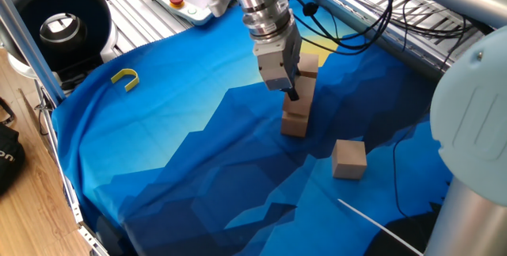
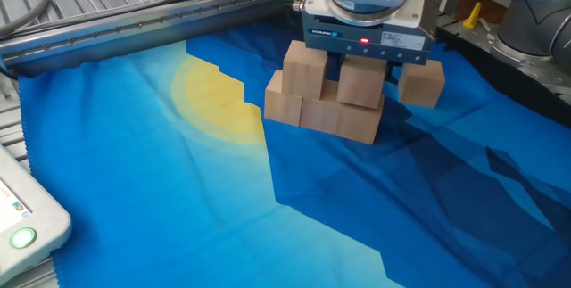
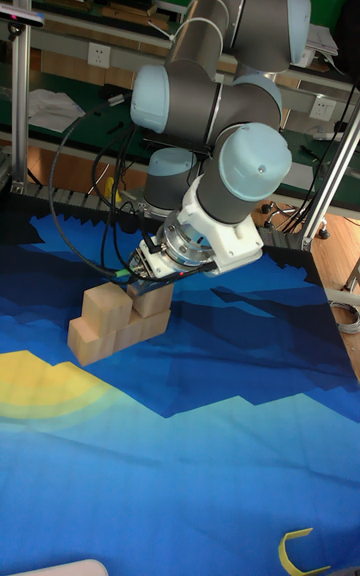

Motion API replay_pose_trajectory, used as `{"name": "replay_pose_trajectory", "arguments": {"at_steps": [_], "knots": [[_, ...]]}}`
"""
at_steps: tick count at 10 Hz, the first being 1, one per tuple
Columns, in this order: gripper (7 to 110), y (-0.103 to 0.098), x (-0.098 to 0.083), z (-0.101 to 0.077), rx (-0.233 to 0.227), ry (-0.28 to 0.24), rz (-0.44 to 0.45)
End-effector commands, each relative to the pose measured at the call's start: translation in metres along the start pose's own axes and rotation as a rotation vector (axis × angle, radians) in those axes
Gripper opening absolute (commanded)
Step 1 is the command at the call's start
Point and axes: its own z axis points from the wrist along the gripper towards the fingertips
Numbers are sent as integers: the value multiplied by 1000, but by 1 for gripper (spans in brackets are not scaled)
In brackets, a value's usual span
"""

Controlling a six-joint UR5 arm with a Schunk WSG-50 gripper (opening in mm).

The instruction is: Stack the blocks into a pyramid shape

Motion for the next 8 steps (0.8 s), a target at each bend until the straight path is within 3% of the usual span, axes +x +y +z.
{"name": "replay_pose_trajectory", "arguments": {"at_steps": [1,8], "knots": [[7,-1,-4,4,-15,-12,4],[7,-2,-11,7,-15,-18,9]]}}
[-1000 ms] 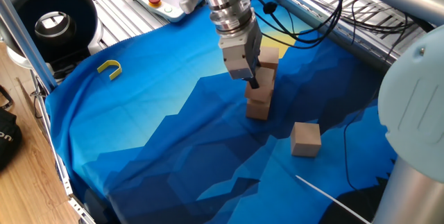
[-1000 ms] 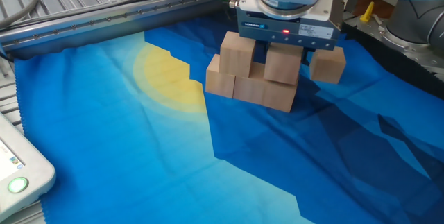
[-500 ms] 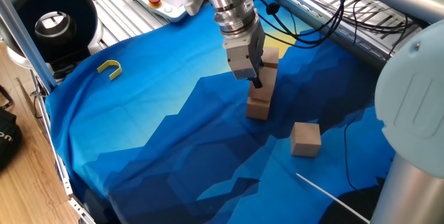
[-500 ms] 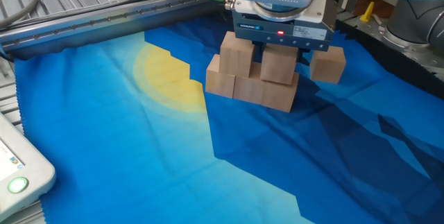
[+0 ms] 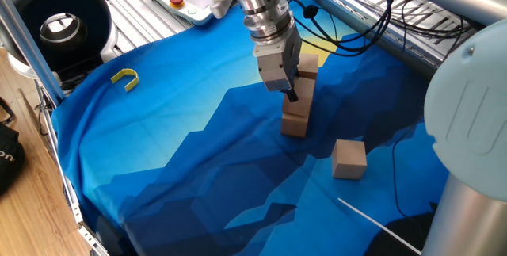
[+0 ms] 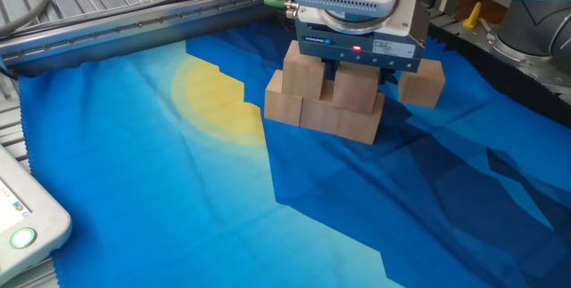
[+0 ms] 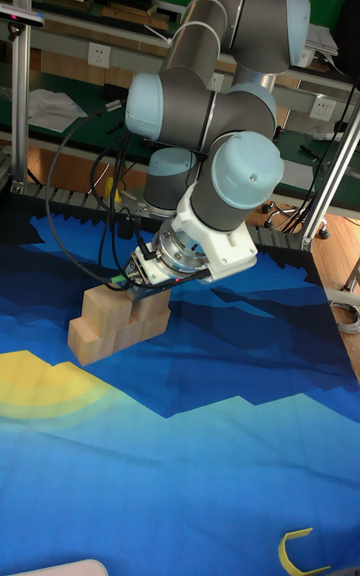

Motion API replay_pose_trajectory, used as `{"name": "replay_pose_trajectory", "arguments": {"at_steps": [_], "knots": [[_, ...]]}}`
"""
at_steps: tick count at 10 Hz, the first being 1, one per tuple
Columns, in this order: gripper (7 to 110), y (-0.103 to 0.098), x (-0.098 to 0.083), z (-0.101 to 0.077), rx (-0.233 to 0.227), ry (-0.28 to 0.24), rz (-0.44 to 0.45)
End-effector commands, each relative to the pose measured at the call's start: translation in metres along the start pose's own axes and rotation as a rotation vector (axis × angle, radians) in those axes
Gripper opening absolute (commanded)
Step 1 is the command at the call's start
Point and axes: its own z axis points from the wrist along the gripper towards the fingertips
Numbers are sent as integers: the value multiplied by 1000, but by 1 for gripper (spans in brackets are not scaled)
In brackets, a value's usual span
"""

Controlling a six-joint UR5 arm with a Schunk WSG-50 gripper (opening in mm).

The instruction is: Stack the blocks into a pyramid shape

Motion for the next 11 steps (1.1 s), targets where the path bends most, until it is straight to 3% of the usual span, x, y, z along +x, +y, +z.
{"name": "replay_pose_trajectory", "arguments": {"at_steps": [1,11], "knots": [[7,3,-2,-1,-5,-3,-14],[7,1,3,-3,15,24,-37]]}}
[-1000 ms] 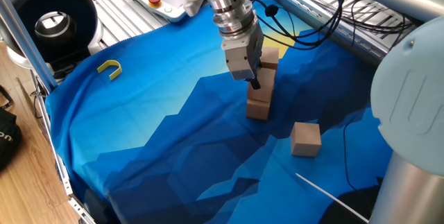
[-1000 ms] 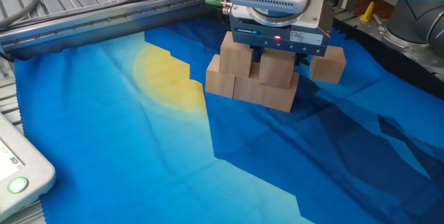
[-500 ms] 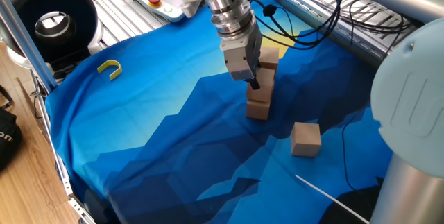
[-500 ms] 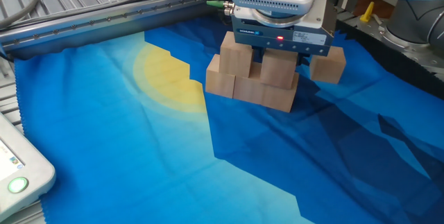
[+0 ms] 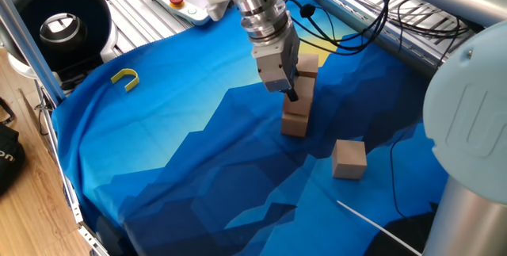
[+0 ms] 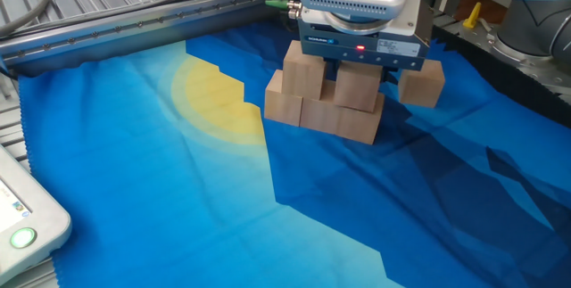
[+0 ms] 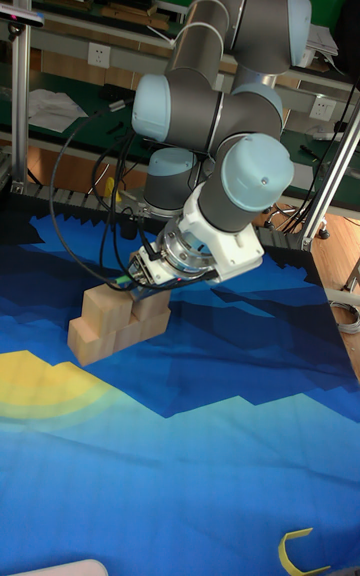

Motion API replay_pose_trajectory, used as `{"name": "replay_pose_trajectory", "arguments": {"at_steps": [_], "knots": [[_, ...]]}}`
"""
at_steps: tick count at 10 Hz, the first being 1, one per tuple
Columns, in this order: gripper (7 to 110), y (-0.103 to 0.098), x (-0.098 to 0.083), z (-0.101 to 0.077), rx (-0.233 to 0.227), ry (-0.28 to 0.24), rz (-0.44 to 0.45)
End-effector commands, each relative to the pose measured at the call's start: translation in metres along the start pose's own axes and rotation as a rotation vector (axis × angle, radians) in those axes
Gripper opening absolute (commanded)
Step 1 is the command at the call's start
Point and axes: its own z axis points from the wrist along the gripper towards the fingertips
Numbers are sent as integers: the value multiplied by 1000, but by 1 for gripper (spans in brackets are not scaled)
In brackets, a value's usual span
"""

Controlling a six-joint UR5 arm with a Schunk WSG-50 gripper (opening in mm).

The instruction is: Stack the blocks into a pyramid shape

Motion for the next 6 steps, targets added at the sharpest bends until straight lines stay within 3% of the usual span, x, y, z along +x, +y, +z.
{"name": "replay_pose_trajectory", "arguments": {"at_steps": [1,6], "knots": [[7,-1,-2,2,-2,-4,-7],[7,-2,-6,4,-1,-12,-8]]}}
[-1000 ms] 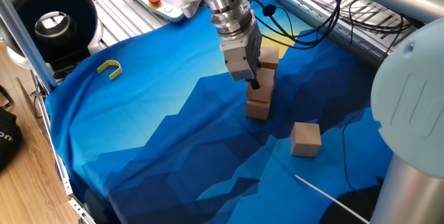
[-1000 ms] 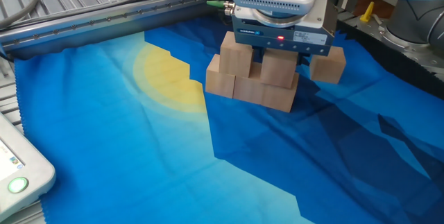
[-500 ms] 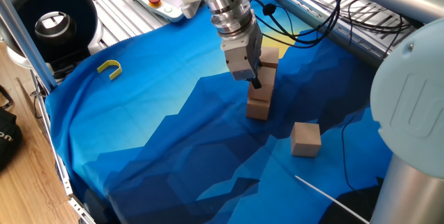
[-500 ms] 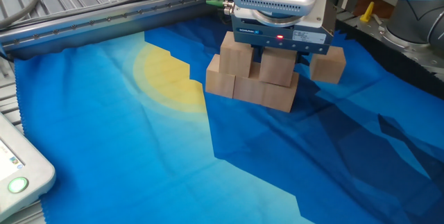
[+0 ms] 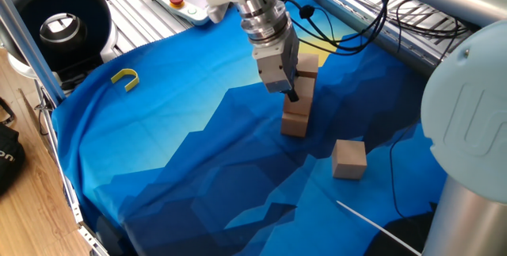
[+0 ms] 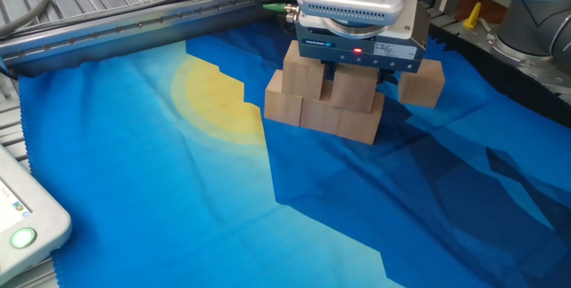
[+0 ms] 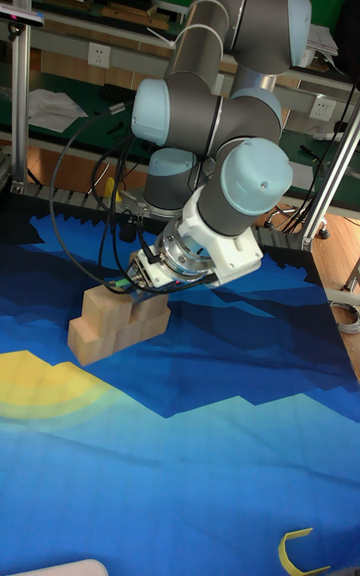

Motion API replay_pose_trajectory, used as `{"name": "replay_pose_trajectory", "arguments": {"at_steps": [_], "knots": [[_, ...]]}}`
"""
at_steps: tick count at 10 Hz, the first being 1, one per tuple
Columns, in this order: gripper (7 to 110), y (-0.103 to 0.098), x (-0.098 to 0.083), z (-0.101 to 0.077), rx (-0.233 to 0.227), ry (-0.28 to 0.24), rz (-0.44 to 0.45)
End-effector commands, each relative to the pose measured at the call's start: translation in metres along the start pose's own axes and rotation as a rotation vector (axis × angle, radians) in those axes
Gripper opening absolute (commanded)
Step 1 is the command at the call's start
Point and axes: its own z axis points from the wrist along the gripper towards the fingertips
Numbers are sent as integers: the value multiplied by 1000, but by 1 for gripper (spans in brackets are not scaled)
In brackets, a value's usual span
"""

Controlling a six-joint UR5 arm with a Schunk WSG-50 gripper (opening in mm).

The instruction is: Stack the blocks into a pyramid shape

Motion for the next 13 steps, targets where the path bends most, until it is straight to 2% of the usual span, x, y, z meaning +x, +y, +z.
{"name": "replay_pose_trajectory", "arguments": {"at_steps": [1,2,4,8,13], "knots": [[7,0,-3,0,-3,-13,4],[7,-4,-4,0,17,-16,19],[7,-2,-5,0,16,-21,21],[7,10,-7,2,-26,-32,-19],[7,-2,-11,-1,-8,-51,-39]]}}
